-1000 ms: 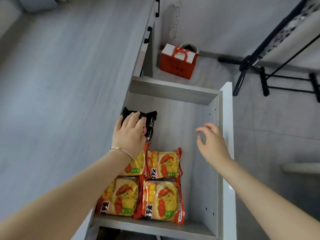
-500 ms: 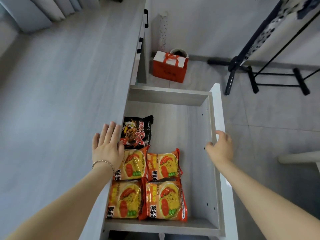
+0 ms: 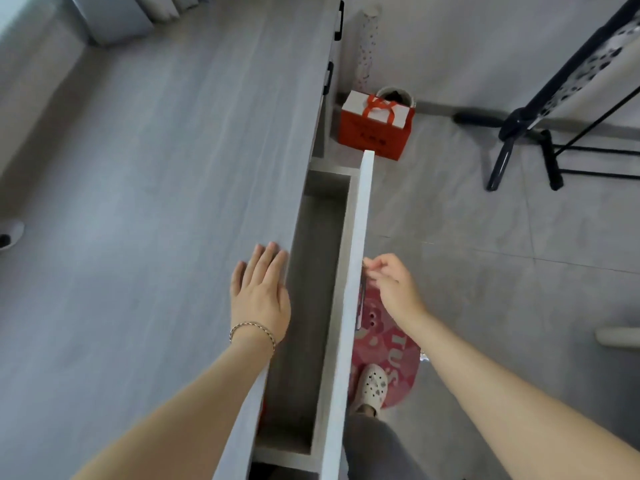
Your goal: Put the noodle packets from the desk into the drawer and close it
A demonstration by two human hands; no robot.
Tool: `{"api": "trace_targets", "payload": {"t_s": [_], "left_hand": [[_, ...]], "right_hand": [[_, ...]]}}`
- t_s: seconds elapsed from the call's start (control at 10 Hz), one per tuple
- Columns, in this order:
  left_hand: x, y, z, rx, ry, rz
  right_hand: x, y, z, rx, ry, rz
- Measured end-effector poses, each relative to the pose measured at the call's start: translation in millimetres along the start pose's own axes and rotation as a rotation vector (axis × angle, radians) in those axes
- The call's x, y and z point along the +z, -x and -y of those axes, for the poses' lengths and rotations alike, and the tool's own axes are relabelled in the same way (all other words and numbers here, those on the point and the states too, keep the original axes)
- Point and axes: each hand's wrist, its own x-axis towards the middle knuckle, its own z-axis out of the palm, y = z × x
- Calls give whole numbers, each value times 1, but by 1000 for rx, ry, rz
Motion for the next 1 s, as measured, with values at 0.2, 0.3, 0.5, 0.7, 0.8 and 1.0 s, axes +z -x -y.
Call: {"api": "trace_targets", "payload": {"t_s": [0.2,0.3,0.5,0.7,0.8,1.0], "left_hand": [[-2,-1,0,27,86,-53],[0,-1,2,38,45,-55],[5,-2,5,53,-2,-61],[-4,-7,2,20,-102,70],[-29,-28,-16,-72,-144,283],[-97,-69,-64,-102,-154,564]], "right_hand": [[59,-25,43,86,-83,338],[79,-32,51,107,-22,391],[80,-33,51,131,103,469],[55,-24,61,4,708,507],[28,-16,82,-62,997,564],[-18,-1,149,-278,1195,458]]}}
